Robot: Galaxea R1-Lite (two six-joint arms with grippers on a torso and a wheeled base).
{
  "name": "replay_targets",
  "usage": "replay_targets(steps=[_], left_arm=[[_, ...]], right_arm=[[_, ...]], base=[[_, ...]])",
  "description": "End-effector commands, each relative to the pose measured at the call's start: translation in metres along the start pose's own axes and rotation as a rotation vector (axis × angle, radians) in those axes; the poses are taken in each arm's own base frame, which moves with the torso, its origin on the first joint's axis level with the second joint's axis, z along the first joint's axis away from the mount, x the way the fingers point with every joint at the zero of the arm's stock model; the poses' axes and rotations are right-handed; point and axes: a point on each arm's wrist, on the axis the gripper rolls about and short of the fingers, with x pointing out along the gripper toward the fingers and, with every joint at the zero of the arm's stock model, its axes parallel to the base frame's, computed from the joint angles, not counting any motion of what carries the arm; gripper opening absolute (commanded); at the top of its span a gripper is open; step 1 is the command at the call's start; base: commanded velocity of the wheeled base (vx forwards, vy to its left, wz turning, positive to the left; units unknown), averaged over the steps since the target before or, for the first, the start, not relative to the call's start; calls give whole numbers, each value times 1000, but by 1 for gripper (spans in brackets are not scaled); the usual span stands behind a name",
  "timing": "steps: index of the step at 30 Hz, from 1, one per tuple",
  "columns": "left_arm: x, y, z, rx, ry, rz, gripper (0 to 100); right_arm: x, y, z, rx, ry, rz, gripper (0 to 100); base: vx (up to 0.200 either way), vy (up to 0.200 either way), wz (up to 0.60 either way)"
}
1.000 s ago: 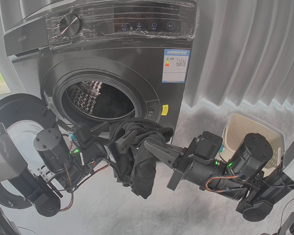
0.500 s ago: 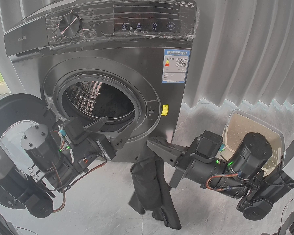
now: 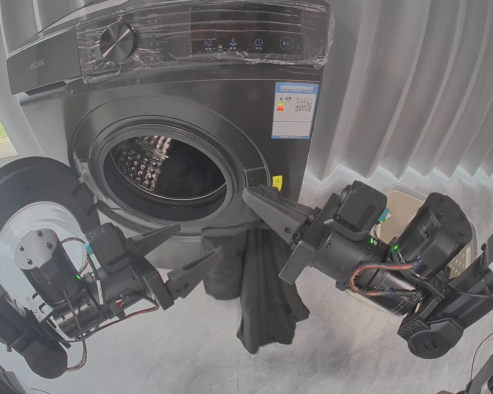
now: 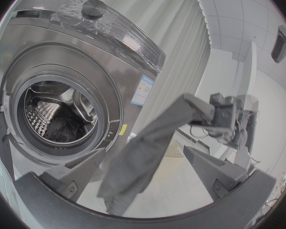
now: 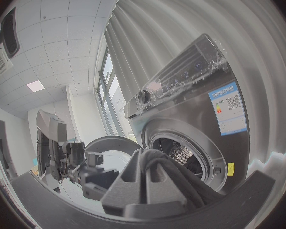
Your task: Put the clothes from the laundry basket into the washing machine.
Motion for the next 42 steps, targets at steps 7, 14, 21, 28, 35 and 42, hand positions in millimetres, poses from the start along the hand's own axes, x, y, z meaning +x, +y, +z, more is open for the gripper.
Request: replay_targets(steps=[7, 14, 21, 28, 35, 42], left_arm=[[-12, 0, -18, 96, 97, -32, 100], [-8, 1, -21, 129, 108, -35, 100], [2, 7, -30, 181, 137, -27, 100], [21, 9, -38, 187, 143, -56, 100], [34, 9, -54, 180, 193, -170, 100], [56, 14, -58, 231, 166, -249, 100]], right_arm=[[13, 5, 26, -13, -103, 21, 0], [14, 7, 25, -10, -101, 25, 0], [20, 8, 26, -9, -100, 25, 0], [26, 15, 30, -6, -114, 34, 0], [28, 16, 29, -3, -115, 38, 0], [31, 16, 29, -3, -123, 33, 0]], base=[[0, 0, 0], [0, 0, 0], [0, 0, 0], [0, 0, 0], [0, 0, 0], [0, 0, 0]])
